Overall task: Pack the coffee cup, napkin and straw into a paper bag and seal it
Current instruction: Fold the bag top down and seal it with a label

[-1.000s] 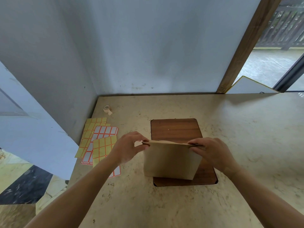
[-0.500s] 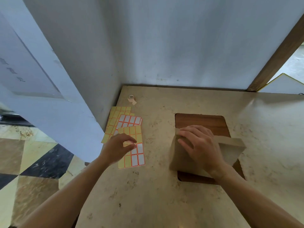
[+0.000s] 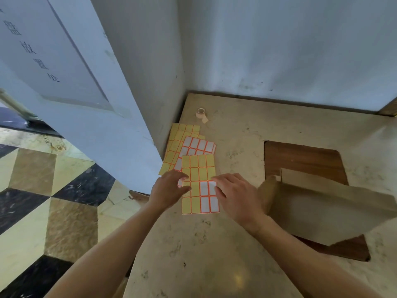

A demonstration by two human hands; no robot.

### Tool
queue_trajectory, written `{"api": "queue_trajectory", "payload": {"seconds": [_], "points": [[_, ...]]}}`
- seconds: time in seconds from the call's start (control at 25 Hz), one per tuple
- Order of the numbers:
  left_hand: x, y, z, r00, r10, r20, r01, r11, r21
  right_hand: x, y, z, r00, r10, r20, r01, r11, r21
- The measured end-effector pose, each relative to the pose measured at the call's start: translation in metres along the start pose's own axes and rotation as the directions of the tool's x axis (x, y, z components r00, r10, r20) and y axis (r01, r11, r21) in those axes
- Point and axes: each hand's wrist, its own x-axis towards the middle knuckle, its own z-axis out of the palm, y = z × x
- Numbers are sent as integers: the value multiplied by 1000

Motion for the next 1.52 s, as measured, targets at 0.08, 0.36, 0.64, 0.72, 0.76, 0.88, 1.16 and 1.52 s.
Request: {"api": "queue_trajectory", "payload": {"seconds": [0.08, 0.36, 0.64, 0.72, 0.76, 0.88, 1.16, 1.52], "points": [[14, -5, 3, 998, -66, 5, 67, 998, -17, 15, 7, 22, 975, 181, 124, -191, 979, 70], [56, -12, 20, 970, -242, 31, 243, 943, -226, 68, 27, 60, 790, 411, 455, -597, 681, 423], [71, -6, 27, 945, -327, 25, 311, 866, -391, 83, 25, 65, 719, 515, 467, -683, 400, 611], [70, -6, 25, 933, -358, 44, 335, 816, -470, 81, 25, 63, 652, 591, 476, -717, 275, 641], [69, -5, 24, 929, -367, 56, 342, 789, -510, 80, 26, 62, 629, 603, 491, -724, 222, 653], [62, -2, 14, 923, -374, 92, 346, 700, -624, 77, 27, 55, 598, 597, 535, -732, 133, 669], [26, 24, -25, 939, -340, 55, 228, 494, -839, 59, 8, 9, 692, 494, 527, -656, 125, 744], [-45, 69, -41, 883, -452, -127, 46, 352, -935, -19, -2, -50, 744, 289, 602, -655, 139, 743]]}}
